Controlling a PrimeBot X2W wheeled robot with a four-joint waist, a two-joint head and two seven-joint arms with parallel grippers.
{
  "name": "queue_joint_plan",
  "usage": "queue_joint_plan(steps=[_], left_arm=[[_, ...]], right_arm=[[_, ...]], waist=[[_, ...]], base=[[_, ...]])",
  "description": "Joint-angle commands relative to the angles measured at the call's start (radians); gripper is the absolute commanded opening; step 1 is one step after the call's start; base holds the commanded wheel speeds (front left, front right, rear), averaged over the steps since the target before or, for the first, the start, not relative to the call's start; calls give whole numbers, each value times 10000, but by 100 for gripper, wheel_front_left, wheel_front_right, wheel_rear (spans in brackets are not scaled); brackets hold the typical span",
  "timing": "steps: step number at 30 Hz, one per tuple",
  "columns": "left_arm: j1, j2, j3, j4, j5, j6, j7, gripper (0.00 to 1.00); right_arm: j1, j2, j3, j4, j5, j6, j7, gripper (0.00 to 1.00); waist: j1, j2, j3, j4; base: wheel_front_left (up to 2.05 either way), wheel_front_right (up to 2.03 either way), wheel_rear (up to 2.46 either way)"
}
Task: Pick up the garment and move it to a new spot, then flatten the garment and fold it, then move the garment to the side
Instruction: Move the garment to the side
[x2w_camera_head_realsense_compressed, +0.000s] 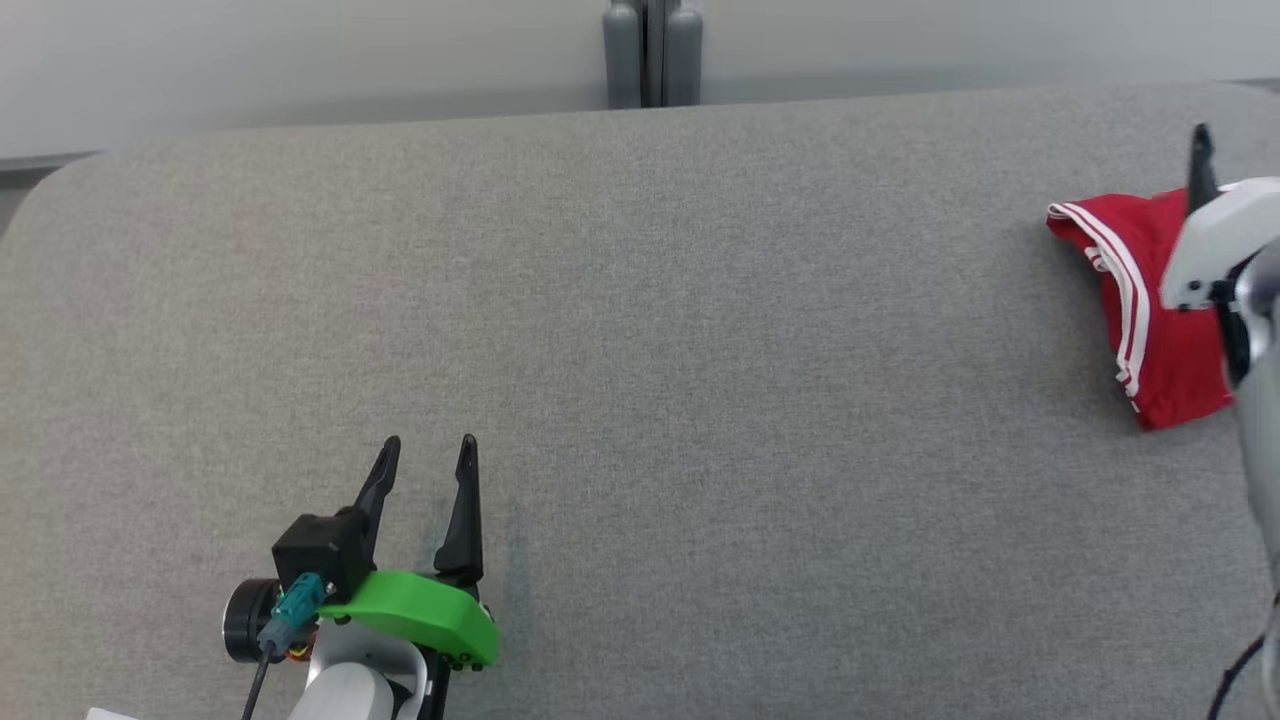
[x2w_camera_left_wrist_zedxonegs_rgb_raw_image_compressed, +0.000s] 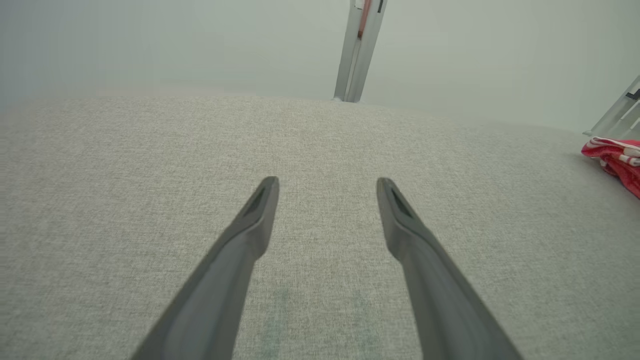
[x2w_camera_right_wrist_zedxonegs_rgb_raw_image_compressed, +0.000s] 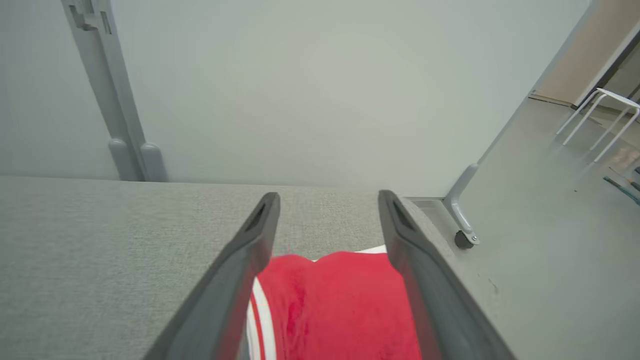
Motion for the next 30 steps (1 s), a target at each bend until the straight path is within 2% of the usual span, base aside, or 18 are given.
queue_joint_plan(steps=[1, 7, 13, 18, 23, 25, 30], left_arm=[[176, -11, 77, 109, -66, 32, -55, 100], [343, -31, 353, 374, -290, 82, -168, 100], [531, -66, 517, 492, -369, 64, -222, 100], [717, -184, 514, 555, -312, 64, -265, 100], [1023, -327, 489, 546, -210, 29, -270, 100], [1129, -298, 479, 498, -56, 12, -274, 100], [1531, -413, 791, 191, 145, 77, -271, 100]], right_arm=[[90, 276, 333, 110, 310, -19, -207, 100], [901, 1552, 1826, -186, 1859, -19, -569, 100], [2916, 2153, 3043, -2395, 3392, -19, -589, 100], [5001, 2411, 3214, -4786, 4055, -19, -588, 100], [6930, 2657, 2976, -6913, 3811, -19, -590, 100], [7696, 2708, 2975, -7551, 3719, -19, -590, 100], [9168, 2713, 3105, -8691, 4519, -19, -591, 100]], waist=[[0, 0, -728, -195], [0, 0, -1578, -135], [0, 0, -1935, 116], [0, 0, -2129, 323], [0, 0, -2288, 416], [0, 0, -2343, 435], [0, 0, -2444, 423]], base=[[0, 0, 0], [0, 0, 0], [0, 0, 0], [0, 0, 0], [0, 0, 0], [0, 0, 0], [0, 0, 0]])
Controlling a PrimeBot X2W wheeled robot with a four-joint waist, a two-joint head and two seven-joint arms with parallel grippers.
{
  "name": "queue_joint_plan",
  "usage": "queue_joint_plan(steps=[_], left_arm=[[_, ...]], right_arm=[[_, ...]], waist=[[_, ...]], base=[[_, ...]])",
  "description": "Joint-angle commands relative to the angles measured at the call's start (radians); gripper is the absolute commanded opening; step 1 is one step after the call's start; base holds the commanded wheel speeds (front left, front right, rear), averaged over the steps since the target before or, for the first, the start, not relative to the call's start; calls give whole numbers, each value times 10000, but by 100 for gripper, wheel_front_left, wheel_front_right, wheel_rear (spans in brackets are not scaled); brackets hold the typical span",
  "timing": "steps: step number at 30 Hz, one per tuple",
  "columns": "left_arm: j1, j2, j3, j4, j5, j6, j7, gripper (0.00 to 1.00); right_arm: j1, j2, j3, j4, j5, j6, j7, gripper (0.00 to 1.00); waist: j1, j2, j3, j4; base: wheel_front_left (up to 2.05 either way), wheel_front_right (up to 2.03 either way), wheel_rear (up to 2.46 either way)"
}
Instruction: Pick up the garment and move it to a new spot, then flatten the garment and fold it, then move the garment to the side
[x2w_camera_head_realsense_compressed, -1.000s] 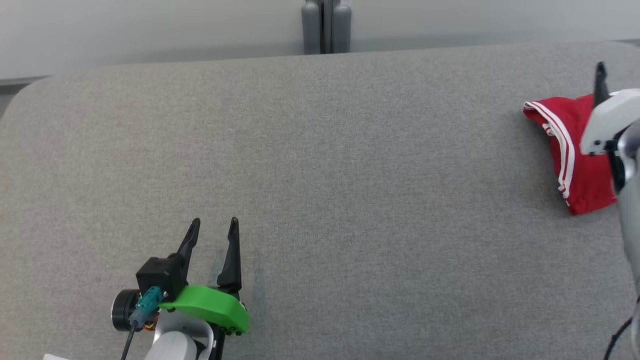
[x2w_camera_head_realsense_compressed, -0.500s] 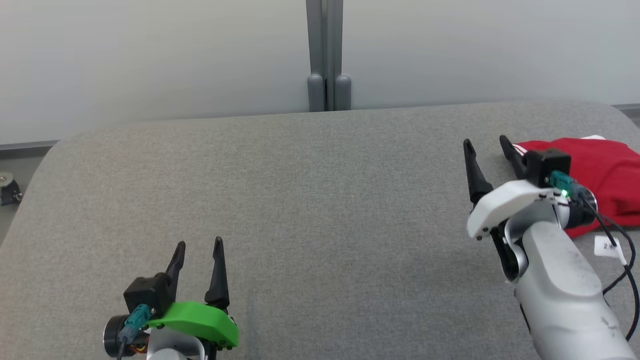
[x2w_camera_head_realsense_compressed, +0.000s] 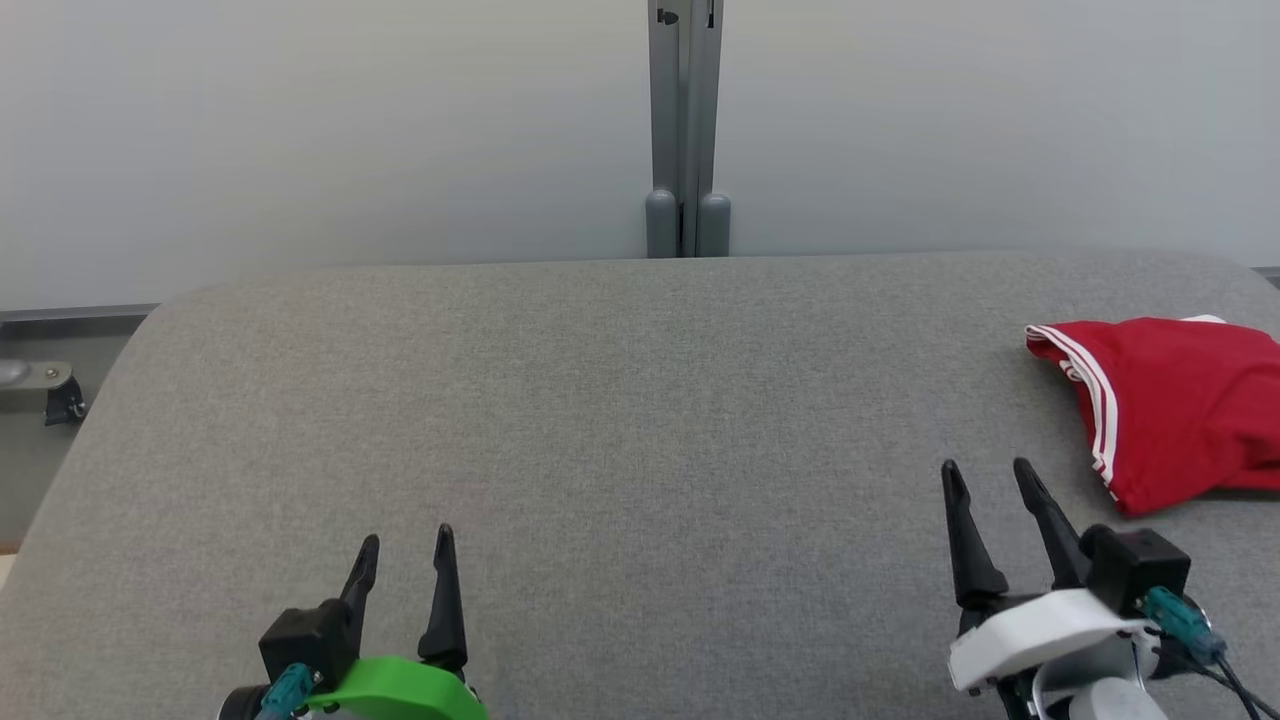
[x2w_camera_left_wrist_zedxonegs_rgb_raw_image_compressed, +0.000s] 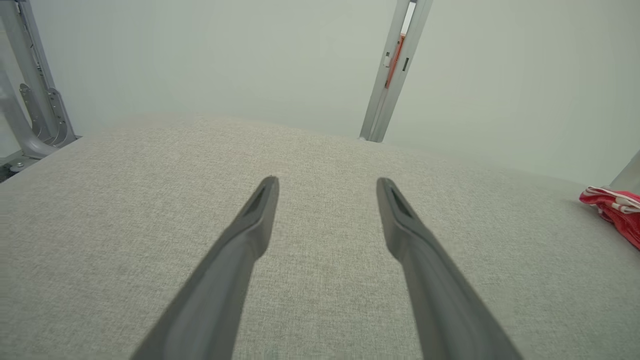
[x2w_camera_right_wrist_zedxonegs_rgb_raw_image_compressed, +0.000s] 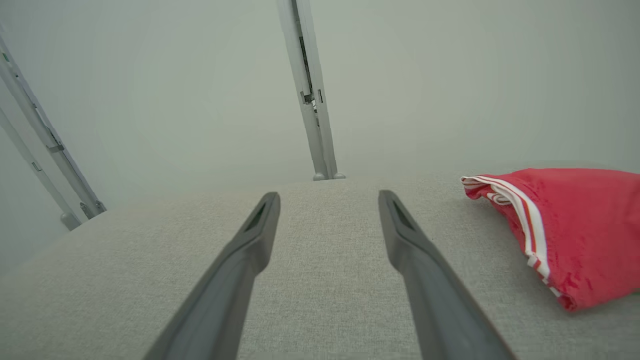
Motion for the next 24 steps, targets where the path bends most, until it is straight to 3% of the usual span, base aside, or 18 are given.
queue_joint_plan(steps=[1, 24], left_arm=[[204, -42, 92, -87, 99, 60, -28, 100], [349, -279, 510, 176, 769, -267, -30, 100]], right_arm=[[340, -22, 22, -161, 140, -19, -22, 100], [978, -20, -2, -528, 336, -17, -23, 100]], waist=[[0, 0, -28, -17], [0, 0, -63, 6]], base=[[0, 0, 0], [0, 0, 0]])
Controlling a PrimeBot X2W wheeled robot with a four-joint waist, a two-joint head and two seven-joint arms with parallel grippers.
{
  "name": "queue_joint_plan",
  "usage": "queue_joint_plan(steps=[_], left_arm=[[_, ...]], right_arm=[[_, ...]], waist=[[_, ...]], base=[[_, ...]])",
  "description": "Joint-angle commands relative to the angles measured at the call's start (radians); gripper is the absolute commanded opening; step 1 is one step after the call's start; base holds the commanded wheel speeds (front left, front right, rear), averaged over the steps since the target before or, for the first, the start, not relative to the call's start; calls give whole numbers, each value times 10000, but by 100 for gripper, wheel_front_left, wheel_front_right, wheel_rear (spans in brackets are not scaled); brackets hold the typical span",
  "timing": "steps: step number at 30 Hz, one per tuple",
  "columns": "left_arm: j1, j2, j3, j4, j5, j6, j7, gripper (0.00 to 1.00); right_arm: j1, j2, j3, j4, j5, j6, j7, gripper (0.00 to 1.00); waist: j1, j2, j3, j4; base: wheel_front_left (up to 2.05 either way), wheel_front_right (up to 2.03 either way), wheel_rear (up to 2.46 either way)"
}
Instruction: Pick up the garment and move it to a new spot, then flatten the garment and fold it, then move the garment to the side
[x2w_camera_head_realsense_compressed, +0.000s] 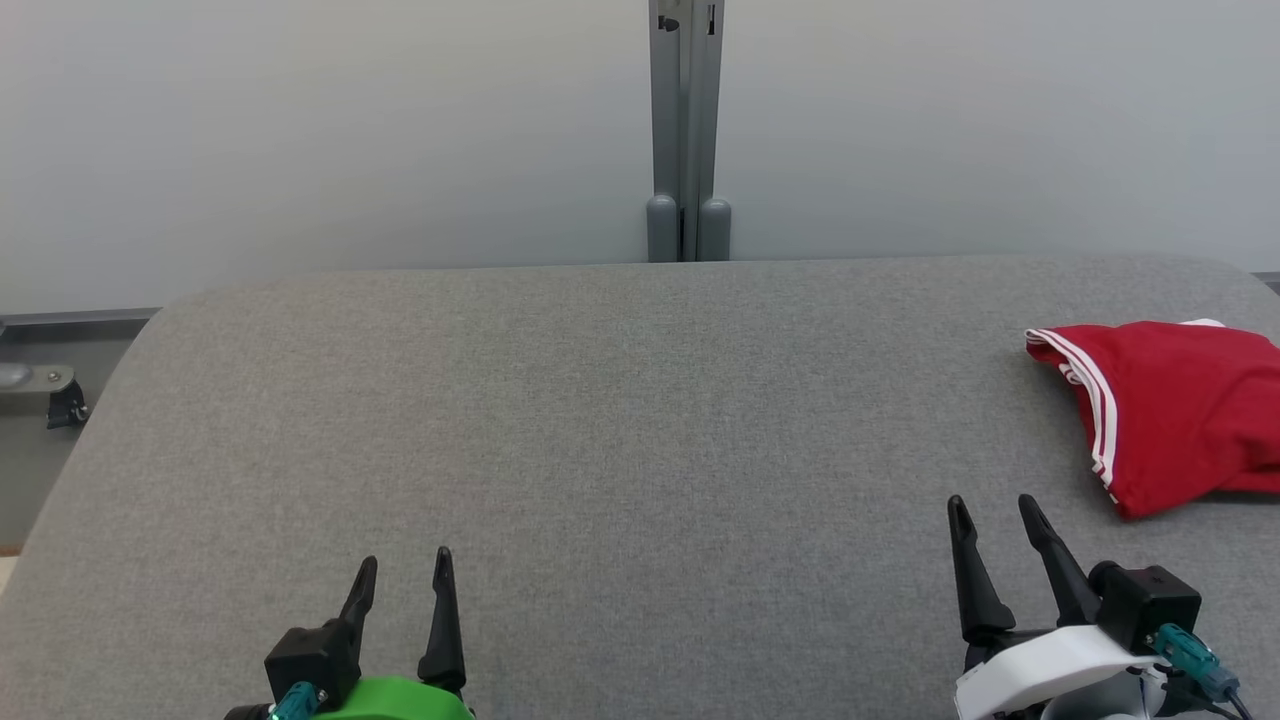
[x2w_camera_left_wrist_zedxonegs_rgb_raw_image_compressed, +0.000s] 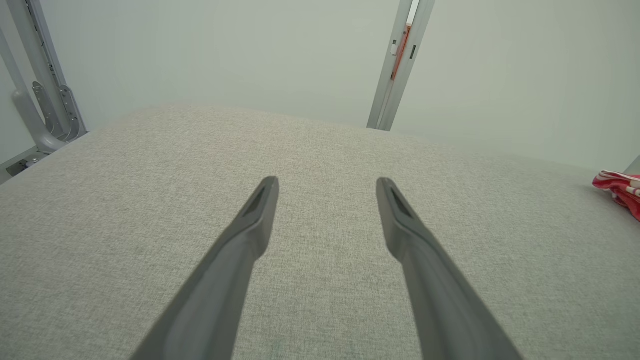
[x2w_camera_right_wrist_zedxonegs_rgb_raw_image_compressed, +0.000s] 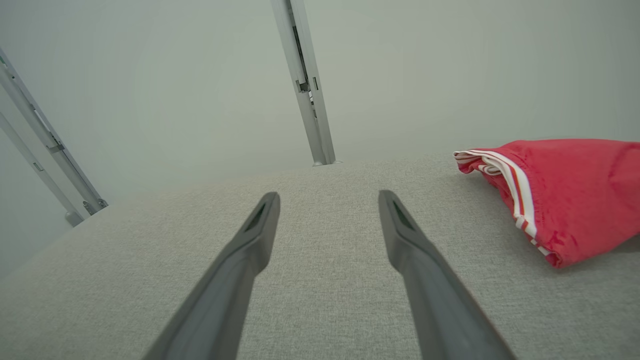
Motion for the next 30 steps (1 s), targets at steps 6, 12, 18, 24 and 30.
queue_joint_plan(steps=[6, 12, 18, 24, 30], left_arm=[[-78, -60, 103, 68, 227, -53, -28, 100], [24, -58, 90, 186, 142, -29, 28, 0], [22, -68, 280, 337, -559, -126, 305, 0], [-80, -80, 549, 209, -1596, -272, 601, 0], [-176, -91, 784, 97, -2529, -404, 862, 0]], right_arm=[[54, -15, -28, -2, -52, -17, -23, 100], [16, 13, -26, 123, -9, 2, 12, 0], [4, 37, -110, 314, 743, 1, 243, 0], [-127, 33, -227, 283, 1849, 1, 544, 0], [-252, 28, -332, 259, 2841, 0, 814, 0]], waist=[[1, 0, 2, 12], [1, 0, 4, 14], [1, 0, 35, -3], [1, 0, 82, -30], [1, 0, 128, -57]], base=[[0, 0, 0], [0, 0, 0], [0, 0, 0], [0, 0, 0], [0, 0, 0]])
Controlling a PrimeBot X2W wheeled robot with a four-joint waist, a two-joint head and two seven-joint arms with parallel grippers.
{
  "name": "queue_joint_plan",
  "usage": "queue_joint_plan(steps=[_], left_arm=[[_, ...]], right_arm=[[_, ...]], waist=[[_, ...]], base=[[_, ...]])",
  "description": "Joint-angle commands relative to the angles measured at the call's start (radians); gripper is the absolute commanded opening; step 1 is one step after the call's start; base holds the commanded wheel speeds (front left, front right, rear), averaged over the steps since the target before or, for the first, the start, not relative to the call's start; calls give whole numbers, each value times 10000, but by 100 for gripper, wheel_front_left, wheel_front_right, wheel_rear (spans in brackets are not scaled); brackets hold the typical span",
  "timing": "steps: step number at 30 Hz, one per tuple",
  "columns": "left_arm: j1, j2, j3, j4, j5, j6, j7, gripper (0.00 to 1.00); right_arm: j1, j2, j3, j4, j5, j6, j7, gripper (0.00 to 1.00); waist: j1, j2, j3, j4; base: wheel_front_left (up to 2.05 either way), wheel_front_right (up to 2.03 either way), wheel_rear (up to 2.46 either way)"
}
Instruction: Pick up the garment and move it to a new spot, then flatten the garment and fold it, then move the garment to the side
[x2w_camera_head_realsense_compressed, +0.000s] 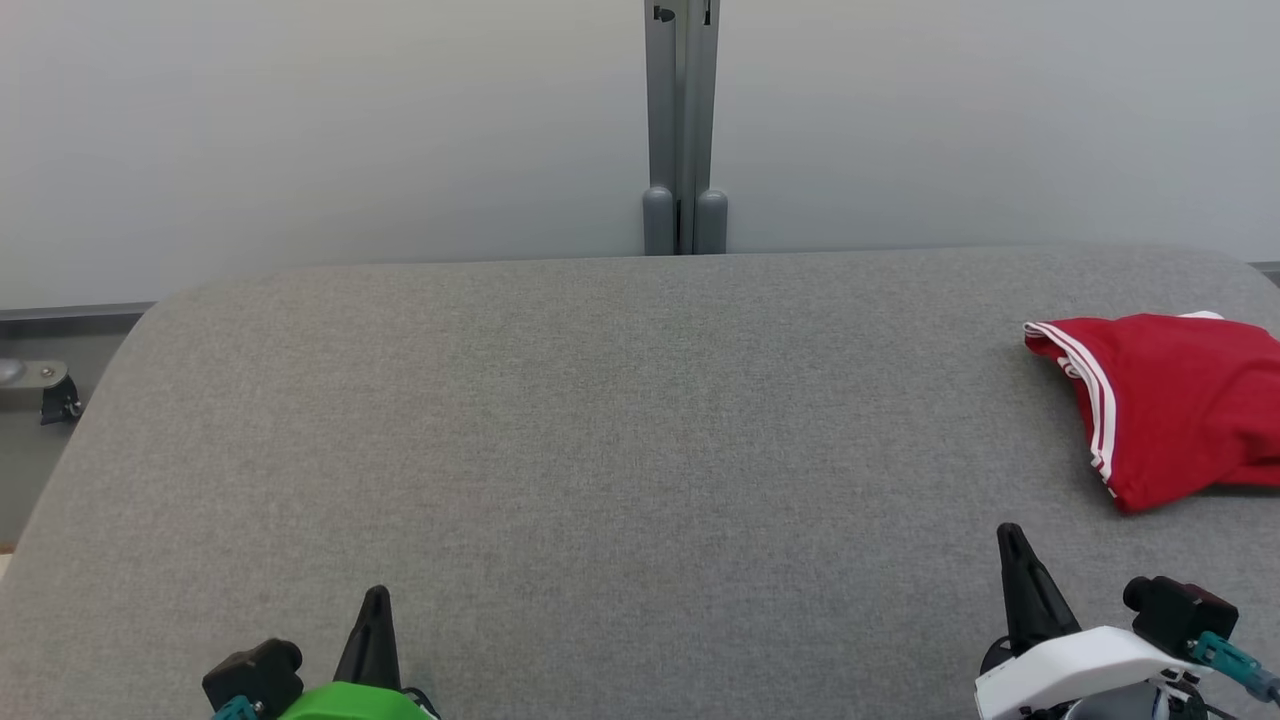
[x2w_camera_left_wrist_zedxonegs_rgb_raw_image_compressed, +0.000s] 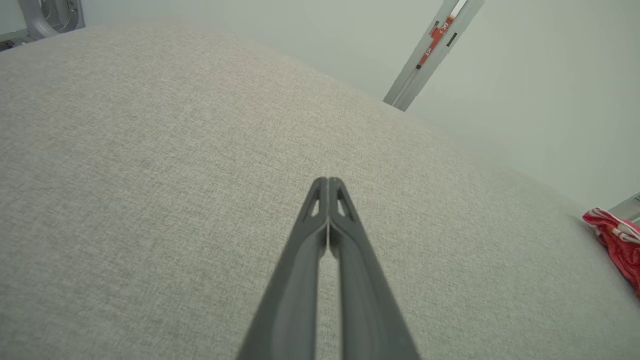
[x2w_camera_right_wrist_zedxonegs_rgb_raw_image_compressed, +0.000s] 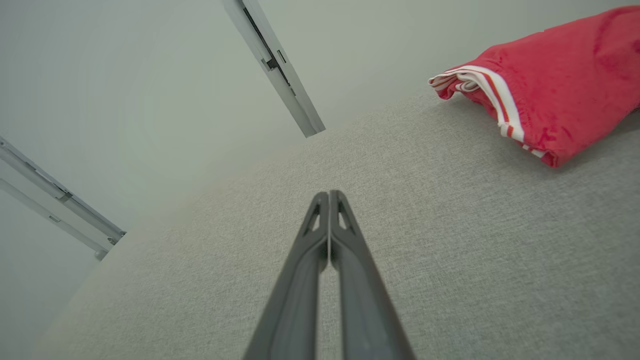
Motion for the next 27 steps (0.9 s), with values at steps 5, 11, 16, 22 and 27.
queue_joint_plan(steps=[5, 11, 16, 22, 27], left_arm=[[-440, -4, 298, -272, -997, -176, 272, 0], [-531, -13, 514, -363, -1812, -292, 510, 0], [-603, -20, 684, -431, -2471, -386, 699, 0], [-677, -27, 880, -507, -3205, -488, 912, 0], [-748, -34, 1028, -571, -3761, -567, 1074, 0]], right_arm=[[-430, -35, -139, -189, 1059, -2, 261, 0], [-546, -39, -234, -204, 1930, -3, 501, 0], [-629, -42, -311, -215, 2632, -3, 696, 0], [-735, -46, -397, -224, 3410, -4, 912, 0], [-799, -49, -462, -232, 4007, -5, 1079, 0]], waist=[[1, 0, 43, -25], [1, 0, 88, -51], [1, 0, 127, -73], [1, 0, 173, -99], [1, 0, 210, -121]], base=[[0, 0, 0], [0, 0, 0], [0, 0, 0], [0, 0, 0], [0, 0, 0]])
